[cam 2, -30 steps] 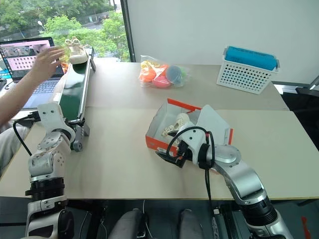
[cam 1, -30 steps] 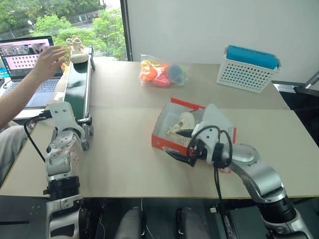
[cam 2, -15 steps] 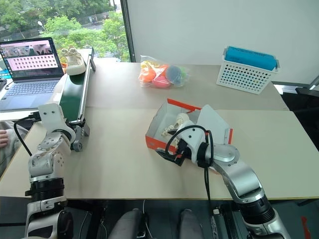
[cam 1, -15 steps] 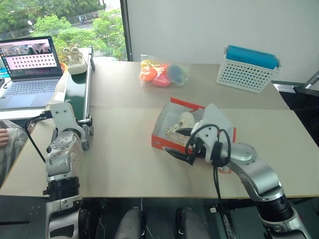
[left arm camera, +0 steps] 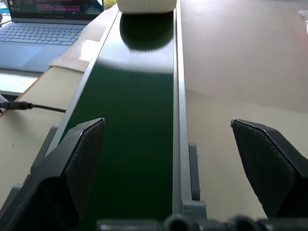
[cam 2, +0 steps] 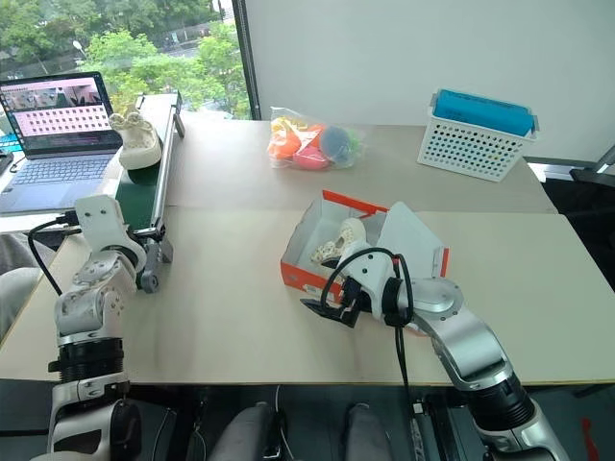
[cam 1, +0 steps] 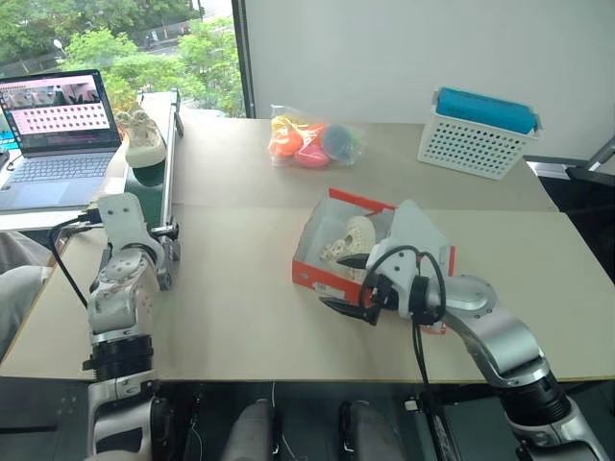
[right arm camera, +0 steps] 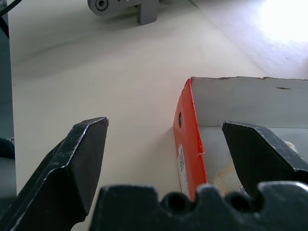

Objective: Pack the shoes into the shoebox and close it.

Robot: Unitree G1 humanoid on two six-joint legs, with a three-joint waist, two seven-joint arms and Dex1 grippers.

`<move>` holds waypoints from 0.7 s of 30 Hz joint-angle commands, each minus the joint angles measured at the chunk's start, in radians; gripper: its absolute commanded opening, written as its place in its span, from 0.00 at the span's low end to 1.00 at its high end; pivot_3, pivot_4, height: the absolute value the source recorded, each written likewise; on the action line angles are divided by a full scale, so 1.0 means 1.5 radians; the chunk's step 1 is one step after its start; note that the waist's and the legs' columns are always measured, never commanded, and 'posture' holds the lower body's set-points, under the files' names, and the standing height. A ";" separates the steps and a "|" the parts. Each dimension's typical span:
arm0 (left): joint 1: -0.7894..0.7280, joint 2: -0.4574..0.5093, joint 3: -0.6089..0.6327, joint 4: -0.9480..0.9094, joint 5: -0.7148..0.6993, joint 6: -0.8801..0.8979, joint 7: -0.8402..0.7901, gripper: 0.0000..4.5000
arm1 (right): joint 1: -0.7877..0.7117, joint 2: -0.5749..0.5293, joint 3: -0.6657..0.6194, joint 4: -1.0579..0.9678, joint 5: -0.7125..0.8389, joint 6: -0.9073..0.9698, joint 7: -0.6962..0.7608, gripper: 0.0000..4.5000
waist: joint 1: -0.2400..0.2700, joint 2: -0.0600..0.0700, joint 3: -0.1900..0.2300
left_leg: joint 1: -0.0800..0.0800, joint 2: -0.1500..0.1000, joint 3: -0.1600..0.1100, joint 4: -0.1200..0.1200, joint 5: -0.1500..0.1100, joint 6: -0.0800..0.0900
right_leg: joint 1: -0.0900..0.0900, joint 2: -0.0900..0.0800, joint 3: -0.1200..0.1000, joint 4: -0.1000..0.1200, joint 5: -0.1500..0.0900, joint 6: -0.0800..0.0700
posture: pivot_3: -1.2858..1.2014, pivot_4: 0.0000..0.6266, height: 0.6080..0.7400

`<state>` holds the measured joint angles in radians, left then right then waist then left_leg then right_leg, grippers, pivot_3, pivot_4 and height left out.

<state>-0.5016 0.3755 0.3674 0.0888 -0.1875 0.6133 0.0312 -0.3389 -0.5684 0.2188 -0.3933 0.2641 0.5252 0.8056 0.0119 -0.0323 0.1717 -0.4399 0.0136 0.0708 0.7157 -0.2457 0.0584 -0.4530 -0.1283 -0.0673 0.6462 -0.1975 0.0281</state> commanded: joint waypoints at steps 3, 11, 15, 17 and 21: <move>-0.013 0.015 0.001 -0.018 0.008 -0.007 0.003 1.00 | -0.012 0.008 -0.009 -0.013 0.003 -0.018 0.001 0.99 | 0.000 0.000 0.000 | 0.000 0.000 0.000 0.000 0.000 0.000 | 0.000 0.000 0.000 0.000 0.000 0.000 | 0.52 0.24 0.69; -0.019 0.024 -0.012 -0.025 0.030 -0.024 0.006 1.00 | -0.013 0.021 -0.009 -0.010 0.000 -0.014 -0.006 0.99 | 0.000 0.000 0.000 | 0.000 0.000 0.000 0.000 0.000 0.000 | 0.000 0.000 0.000 0.000 0.000 0.000 | 0.52 0.24 0.69; -0.022 0.027 -0.016 -0.024 0.040 -0.035 0.008 1.00 | -0.015 0.030 -0.010 -0.010 0.000 -0.010 -0.013 0.99 | 0.000 0.000 0.000 | 0.000 0.000 0.000 0.000 0.000 0.000 | 0.000 0.000 0.000 0.000 0.000 0.000 | 0.52 0.24 0.69; -0.022 0.027 -0.017 -0.023 0.042 -0.037 0.008 1.00 | -0.015 0.033 -0.010 -0.010 0.000 -0.009 -0.015 0.99 | 0.000 0.000 0.000 | 0.000 0.000 0.000 0.000 0.000 0.000 | 0.000 0.000 0.000 0.000 0.000 0.000 | 0.52 0.24 0.69; -0.025 0.025 -0.018 -0.020 0.042 -0.039 0.007 1.00 | -0.015 0.036 -0.009 -0.010 -0.001 -0.007 -0.020 0.99 | 0.000 0.000 0.000 | 0.000 0.000 0.000 0.000 0.000 -0.001 | 0.000 0.000 0.000 0.000 0.000 0.000 | 0.52 0.24 0.69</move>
<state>-0.5127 0.3971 0.3408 0.0886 -0.1364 0.5788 0.0374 -0.3418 -0.5197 0.2203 -0.3853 0.2574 0.5235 0.7830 0.0120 -0.0324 0.1717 -0.4399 0.0135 0.0708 0.7159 -0.2451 0.0573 -0.4530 -0.1283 -0.0673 0.6465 -0.1975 0.0281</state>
